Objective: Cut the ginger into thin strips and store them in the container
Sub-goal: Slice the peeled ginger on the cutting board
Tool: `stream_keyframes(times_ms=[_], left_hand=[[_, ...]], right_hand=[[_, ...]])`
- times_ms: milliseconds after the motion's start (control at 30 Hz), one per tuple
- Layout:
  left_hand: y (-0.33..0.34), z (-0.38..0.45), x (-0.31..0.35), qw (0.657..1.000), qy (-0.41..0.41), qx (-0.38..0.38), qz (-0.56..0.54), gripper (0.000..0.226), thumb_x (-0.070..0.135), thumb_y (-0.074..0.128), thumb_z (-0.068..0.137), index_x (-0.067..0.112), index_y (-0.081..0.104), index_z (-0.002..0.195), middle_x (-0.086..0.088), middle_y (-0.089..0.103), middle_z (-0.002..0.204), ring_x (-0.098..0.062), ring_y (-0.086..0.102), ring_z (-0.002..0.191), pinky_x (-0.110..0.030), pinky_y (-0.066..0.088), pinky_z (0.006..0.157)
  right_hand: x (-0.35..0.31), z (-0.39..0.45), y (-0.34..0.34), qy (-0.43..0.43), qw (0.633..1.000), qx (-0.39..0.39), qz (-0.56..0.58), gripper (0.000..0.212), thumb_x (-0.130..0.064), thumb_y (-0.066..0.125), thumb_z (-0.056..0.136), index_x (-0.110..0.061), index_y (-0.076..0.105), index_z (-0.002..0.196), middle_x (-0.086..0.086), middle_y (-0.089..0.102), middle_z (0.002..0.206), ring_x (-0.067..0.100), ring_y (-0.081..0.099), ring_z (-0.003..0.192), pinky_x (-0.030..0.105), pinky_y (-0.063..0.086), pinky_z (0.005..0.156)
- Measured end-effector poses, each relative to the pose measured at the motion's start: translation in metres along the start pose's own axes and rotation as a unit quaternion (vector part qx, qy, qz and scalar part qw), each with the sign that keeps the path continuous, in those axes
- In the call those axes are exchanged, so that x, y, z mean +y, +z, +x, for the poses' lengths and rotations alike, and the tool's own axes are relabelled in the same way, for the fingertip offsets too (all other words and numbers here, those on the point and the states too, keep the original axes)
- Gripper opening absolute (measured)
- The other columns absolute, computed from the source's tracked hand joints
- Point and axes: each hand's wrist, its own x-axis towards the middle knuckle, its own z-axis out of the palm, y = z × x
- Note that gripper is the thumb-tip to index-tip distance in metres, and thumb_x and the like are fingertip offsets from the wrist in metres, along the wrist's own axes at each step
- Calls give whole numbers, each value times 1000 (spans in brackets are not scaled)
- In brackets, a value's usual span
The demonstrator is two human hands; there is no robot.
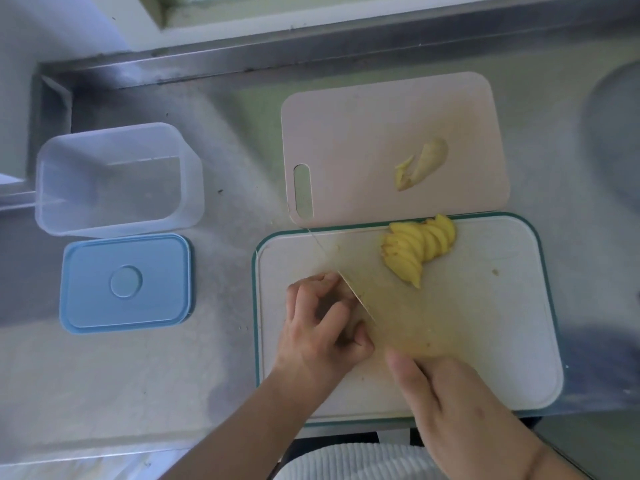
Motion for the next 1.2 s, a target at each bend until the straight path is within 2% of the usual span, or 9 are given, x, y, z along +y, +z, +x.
stream_keyframes(times_ms=[133, 333, 533, 700, 767, 933, 1033, 1133, 1200], left_hand=[[-3, 0, 1, 999, -19, 0, -30, 29, 30, 74, 90, 9, 57, 83, -7, 47, 114, -37, 56, 100, -40, 55, 75], [-1, 3, 1, 1000, -15, -6, -16, 48, 6, 90, 58, 14, 49, 82, -6, 46, 114, -40, 61, 94, -36, 57, 69], [-4, 1, 1, 999, -17, -9, -35, 28, 35, 69, 95, 12, 55, 85, -5, 45, 112, -38, 57, 94, -37, 54, 72], [-2, 2, 0, 999, -27, -6, -23, 30, 11, 87, 65, 4, 58, 70, -6, 46, 114, -40, 62, 93, -35, 56, 69], [-1, 2, 1, 999, -25, -8, -20, 27, 10, 83, 66, 5, 57, 71, -6, 45, 115, -41, 63, 94, -35, 57, 69], [-4, 1, 0, 999, -20, -15, -38, 36, 26, 83, 77, 13, 50, 86, -5, 44, 115, -40, 61, 94, -39, 57, 73], [-4, 2, 0, 999, -23, -6, -37, 40, 19, 86, 71, 13, 49, 84, -6, 44, 116, -40, 62, 92, -39, 57, 73], [-2, 2, -1, 999, -14, 2, -34, 31, 12, 76, 74, 14, 47, 82, -6, 43, 117, -40, 64, 91, -35, 56, 70], [-2, 2, 1, 999, -17, 1, -35, 28, 12, 74, 75, 14, 48, 84, -5, 43, 117, -41, 64, 91, -35, 57, 70]], right_hand=[[-16, 32, 8, -40, 999, 27, -12, 64, -73, 15, 81, -21, 45, 60, 0, 41, 52, 13, 40, 49, 27, 37, 52], [6, -8, 4, 3, 1000, -2, -6, 73, -83, 8, 70, -23, 44, 53, -3, 43, 47, 11, 39, 48, 22, 34, 53], [-12, 36, 14, -30, 999, 26, -25, 74, -77, 14, 76, -14, 50, 59, -1, 49, 48, 11, 48, 46, 23, 38, 50], [24, -11, 15, 13, 1000, 23, 1, 81, -95, 8, 63, -24, 46, 58, -1, 46, 45, 4, 47, 46, 18, 36, 52], [28, -16, 11, 28, 999, -10, 12, 86, -101, 5, 52, -24, 42, 54, -1, 46, 44, 5, 44, 42, 17, 34, 49], [3, 41, 13, -48, 999, 5, 8, 83, -84, 9, 75, -14, 50, 56, -1, 45, 46, 13, 46, 44, 29, 41, 51], [15, 21, 16, -29, 1000, 5, 11, 77, -82, 15, 75, -14, 46, 54, 0, 40, 45, 11, 42, 43, 28, 39, 52], [35, -16, 15, 53, 998, -11, 37, 89, -102, 10, 51, -21, 46, 52, 4, 47, 47, 1, 49, 46, 25, 39, 57], [36, -11, 14, 34, 999, -23, 24, 88, -96, 11, 62, -16, 47, 53, 1, 42, 46, 9, 48, 47, 32, 41, 60]])
